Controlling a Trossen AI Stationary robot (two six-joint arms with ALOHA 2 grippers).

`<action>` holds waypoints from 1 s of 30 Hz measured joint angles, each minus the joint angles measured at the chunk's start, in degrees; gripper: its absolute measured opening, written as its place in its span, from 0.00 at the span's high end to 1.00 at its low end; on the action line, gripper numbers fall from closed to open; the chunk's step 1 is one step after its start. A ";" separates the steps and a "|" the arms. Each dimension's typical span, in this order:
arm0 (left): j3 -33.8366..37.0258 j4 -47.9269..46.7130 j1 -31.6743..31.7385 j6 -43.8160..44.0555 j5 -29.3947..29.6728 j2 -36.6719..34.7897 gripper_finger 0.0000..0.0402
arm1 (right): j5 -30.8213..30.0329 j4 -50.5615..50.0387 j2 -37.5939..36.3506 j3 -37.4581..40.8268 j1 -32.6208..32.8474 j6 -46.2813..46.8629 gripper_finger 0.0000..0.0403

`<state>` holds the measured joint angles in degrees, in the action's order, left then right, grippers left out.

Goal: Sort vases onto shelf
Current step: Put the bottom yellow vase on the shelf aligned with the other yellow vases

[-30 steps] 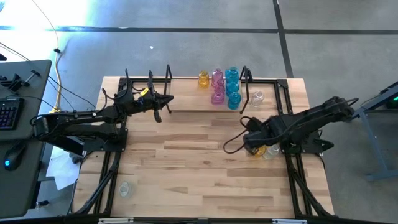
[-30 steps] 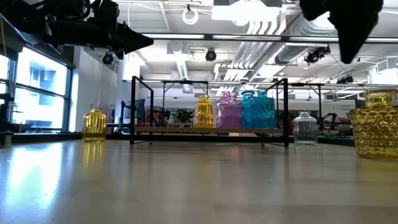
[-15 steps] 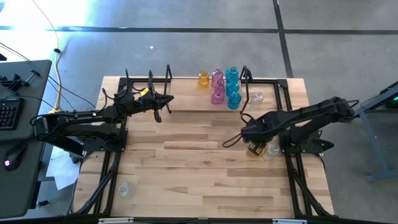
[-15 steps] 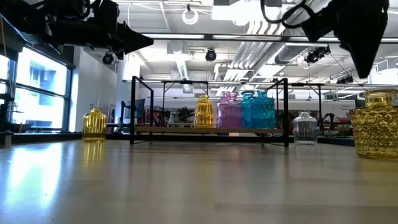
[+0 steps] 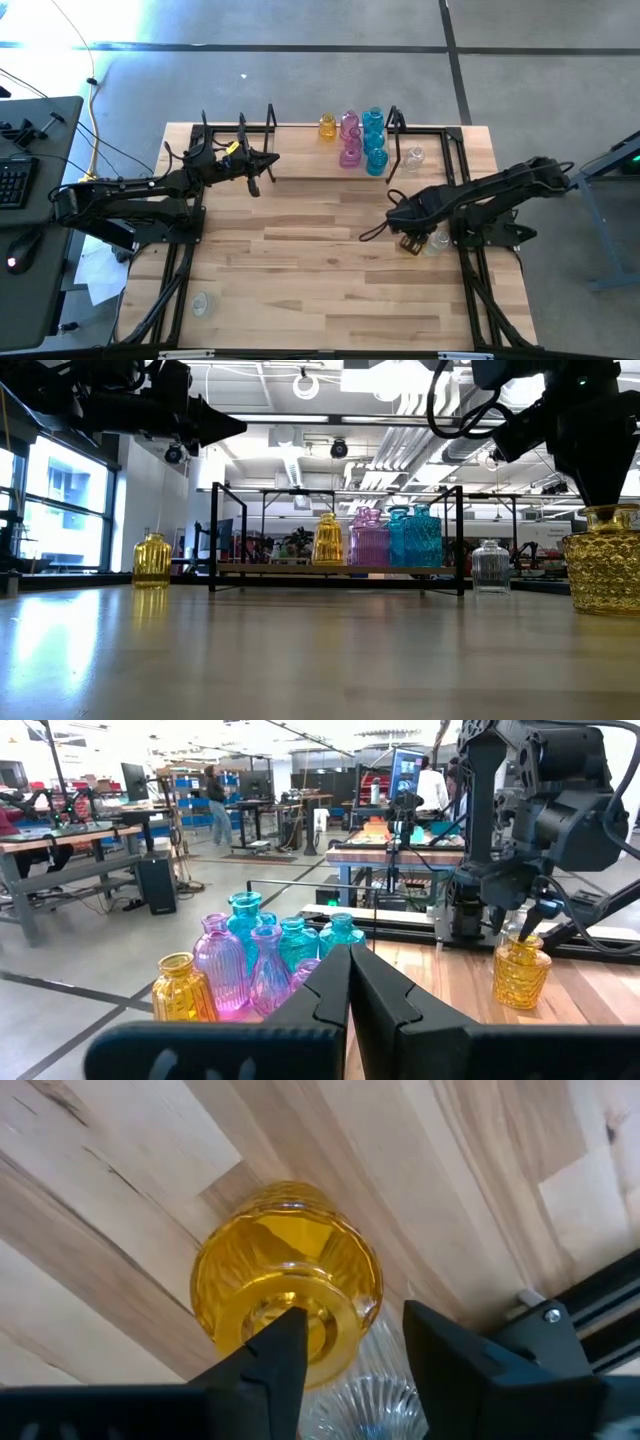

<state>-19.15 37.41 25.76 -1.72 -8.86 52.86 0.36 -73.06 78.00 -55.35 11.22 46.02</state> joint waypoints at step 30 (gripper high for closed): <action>-0.01 0.00 0.02 0.02 0.00 0.00 1.00 | 1.29 11.47 0.07 -3.96 -4.13 -9.08 0.97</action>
<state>-19.16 37.41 25.78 -1.70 -8.86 52.86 1.65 -61.59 78.06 -59.31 7.09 36.94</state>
